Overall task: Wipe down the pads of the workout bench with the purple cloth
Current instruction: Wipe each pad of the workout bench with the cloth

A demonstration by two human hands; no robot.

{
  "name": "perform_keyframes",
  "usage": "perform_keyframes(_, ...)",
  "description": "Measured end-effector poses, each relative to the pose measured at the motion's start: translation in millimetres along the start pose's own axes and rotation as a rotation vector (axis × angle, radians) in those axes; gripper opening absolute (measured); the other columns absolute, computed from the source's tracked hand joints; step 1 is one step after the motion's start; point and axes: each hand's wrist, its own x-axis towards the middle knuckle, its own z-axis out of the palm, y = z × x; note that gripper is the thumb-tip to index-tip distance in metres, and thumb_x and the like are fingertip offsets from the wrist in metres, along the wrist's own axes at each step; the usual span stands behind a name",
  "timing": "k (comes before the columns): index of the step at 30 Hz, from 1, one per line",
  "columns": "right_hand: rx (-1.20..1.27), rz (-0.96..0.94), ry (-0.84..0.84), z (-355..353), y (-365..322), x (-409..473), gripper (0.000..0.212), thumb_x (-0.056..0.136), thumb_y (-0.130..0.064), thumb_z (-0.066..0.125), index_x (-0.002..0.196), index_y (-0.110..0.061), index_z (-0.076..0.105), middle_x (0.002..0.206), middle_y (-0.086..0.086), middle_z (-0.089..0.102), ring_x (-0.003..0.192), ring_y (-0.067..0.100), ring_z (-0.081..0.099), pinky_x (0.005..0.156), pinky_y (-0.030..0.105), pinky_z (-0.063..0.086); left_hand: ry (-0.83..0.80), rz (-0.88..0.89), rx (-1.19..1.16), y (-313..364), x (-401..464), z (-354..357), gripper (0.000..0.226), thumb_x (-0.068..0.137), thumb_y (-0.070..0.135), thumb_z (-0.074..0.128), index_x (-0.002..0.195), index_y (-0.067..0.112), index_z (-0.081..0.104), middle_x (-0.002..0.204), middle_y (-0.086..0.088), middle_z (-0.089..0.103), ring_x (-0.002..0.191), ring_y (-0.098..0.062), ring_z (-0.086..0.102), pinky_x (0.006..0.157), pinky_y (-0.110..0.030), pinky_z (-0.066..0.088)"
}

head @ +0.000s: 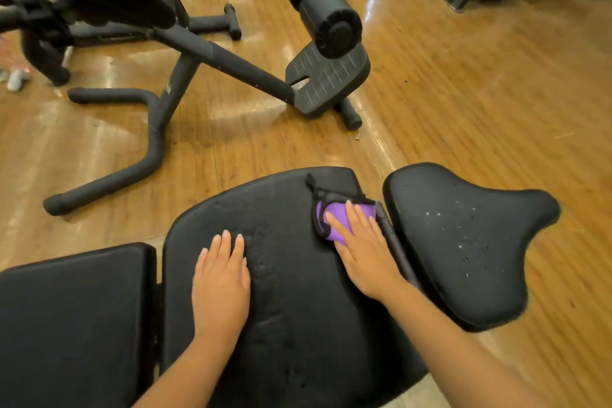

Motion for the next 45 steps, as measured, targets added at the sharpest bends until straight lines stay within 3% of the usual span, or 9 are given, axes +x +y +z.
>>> perform_keyframes(4,-0.101,-0.020,0.016,17,6,-116,0.053,0.097,-0.043,0.009,0.144,-0.030,0.032,0.153,0.006,0.030,0.141,0.024,0.020,0.108,0.038,0.017,0.005,0.012,0.003,0,0,-1,0.043,0.085,0.009,0.056,0.127,0.001,0.053,0.133,-0.021,0.053,0.126,-0.036,0.046,0.104,-0.049,0.035)
perform_keyframes(9,-0.164,-0.126,0.053,38,10,-166,0.064,0.089,-0.046,0.030,0.148,-0.031,0.011,0.159,0.005,-0.003,0.145,0.020,0.000,0.108,0.034,0.013,0.006,0.001,-0.001,1,1,-4,0.044,0.084,0.008,0.057,0.127,0.000,0.053,0.131,-0.022,0.054,0.124,-0.036,0.047,0.104,-0.049,0.035)
perform_keyframes(11,-0.136,-0.106,0.037,30,6,-150,0.070,0.082,-0.043,0.039,0.147,-0.033,0.015,0.158,0.007,0.007,0.145,0.020,0.000,0.108,0.034,0.012,-0.002,-0.004,-0.001,2,1,-3,0.045,0.083,0.008,0.058,0.127,0.000,0.053,0.132,-0.021,0.054,0.125,-0.035,0.047,0.105,-0.049,0.035)
perform_keyframes(14,-0.084,-0.001,0.022,16,-1,-104,0.051,0.097,-0.042,0.013,0.146,-0.031,0.024,0.154,0.009,0.026,0.142,0.023,0.013,0.110,0.033,0.010,-0.019,-0.011,0.006,1,1,-2,0.045,0.084,0.010,0.057,0.129,0.002,0.052,0.134,-0.020,0.053,0.126,-0.034,0.046,0.106,-0.048,0.033)
perform_keyframes(18,0.015,0.041,0.064,0,-7,14,0.051,0.098,-0.040,0.017,0.148,-0.033,0.007,0.158,0.007,-0.007,0.145,0.024,-0.008,0.115,0.035,-0.009,-0.037,-0.010,0.048,-1,3,1,0.047,0.084,0.012,0.058,0.130,0.003,0.051,0.134,-0.019,0.052,0.127,-0.035,0.045,0.106,-0.049,0.034)
perform_keyframes(25,-0.100,0.101,0.021,-11,-31,121,0.050,0.100,-0.035,0.022,0.149,-0.030,0.011,0.158,0.013,0.000,0.145,0.030,-0.004,0.115,0.046,-0.001,-0.025,-0.015,0.032,1,4,1,0.050,0.078,0.012,0.065,0.126,0.004,0.055,0.132,-0.018,0.055,0.124,-0.035,0.048,0.103,-0.048,0.037)
perform_keyframes(34,-0.182,-0.113,-0.004,41,-86,-53,0.056,0.081,-0.043,0.036,0.136,-0.031,0.042,0.146,0.014,0.041,0.135,0.034,0.036,0.104,0.048,0.019,-0.003,0.006,0.013,-3,0,4,0.053,0.087,0.024,0.026,0.129,0.003,0.053,0.134,-0.020,0.052,0.127,-0.035,0.045,0.105,-0.046,0.031)
perform_keyframes(39,-0.291,-0.339,-0.051,74,-102,-141,0.053,0.083,-0.052,0.039,0.133,-0.036,0.041,0.136,0.008,0.049,0.127,0.028,0.038,0.091,0.046,0.051,0.000,0.004,-0.021,-3,1,1,0.039,0.091,0.015,0.048,0.129,0.003,0.053,0.134,-0.019,0.053,0.127,-0.035,0.045,0.105,-0.048,0.033)
perform_keyframes(45,-0.192,-0.235,0.008,73,-83,-180,0.043,0.090,-0.045,0.032,0.131,-0.042,0.044,0.145,0.006,0.029,0.136,0.023,0.026,0.107,0.037,0.025,-0.014,0.024,-0.025,-5,1,-3,0.044,0.086,0.012,0.056,0.129,0.003,0.053,0.134,-0.020,0.053,0.127,-0.035,0.045,0.105,-0.048,0.035)
